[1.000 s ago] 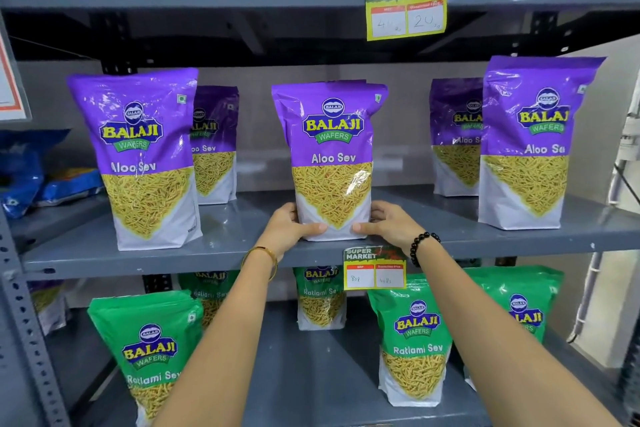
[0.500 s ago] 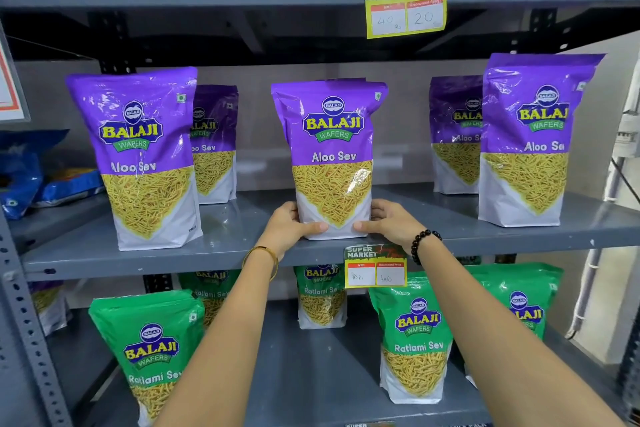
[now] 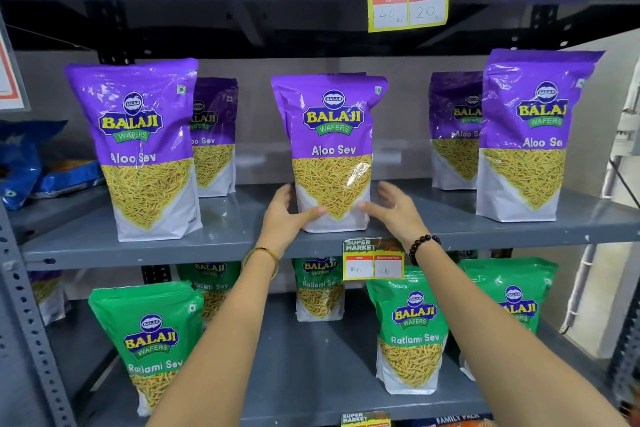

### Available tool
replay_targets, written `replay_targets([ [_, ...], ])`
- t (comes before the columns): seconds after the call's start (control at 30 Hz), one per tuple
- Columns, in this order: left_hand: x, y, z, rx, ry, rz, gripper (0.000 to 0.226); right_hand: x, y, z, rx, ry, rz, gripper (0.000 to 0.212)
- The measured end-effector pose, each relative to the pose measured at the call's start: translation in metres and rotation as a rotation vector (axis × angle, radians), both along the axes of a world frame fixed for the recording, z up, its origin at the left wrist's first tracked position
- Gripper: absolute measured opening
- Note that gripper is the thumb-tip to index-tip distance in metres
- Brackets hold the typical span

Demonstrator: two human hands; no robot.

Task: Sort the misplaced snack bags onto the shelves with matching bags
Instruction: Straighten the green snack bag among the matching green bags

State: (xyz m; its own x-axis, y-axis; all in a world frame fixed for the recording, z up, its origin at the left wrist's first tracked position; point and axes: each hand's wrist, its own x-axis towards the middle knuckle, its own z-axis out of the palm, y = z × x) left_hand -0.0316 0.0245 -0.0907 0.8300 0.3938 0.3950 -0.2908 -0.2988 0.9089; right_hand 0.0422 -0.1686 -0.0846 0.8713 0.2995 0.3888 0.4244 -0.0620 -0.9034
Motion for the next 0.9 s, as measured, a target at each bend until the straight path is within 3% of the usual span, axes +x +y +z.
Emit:
replay_targets([
  [0.13,-0.019,-0.031,-0.017,0.159,-0.172,0.223,0.072,-0.021,-0.007,-0.017,0.167,-0.18,-0.321,0.055],
  [0.23,-0.03,-0.059,-0.049,0.2,-0.282,0.359,0.064,-0.033,-0.017,-0.045,0.185,-0.278,-0.53,0.049],
  [0.4,-0.037,-0.098,-0.122,0.223,-0.226,0.351,0.059,-0.036,-0.038,-0.114,0.116,-0.275,-0.694,0.05],
  [0.6,-0.027,-0.125,-0.187,0.149,0.065,0.179,0.062,-0.032,-0.064,-0.189,-0.099,0.043,-0.683,0.054],
  [0.9,0.023,-0.132,-0.24,0.108,0.561,-0.118,0.07,0.003,-0.097,-0.228,-0.27,0.592,-0.301,0.072],
])
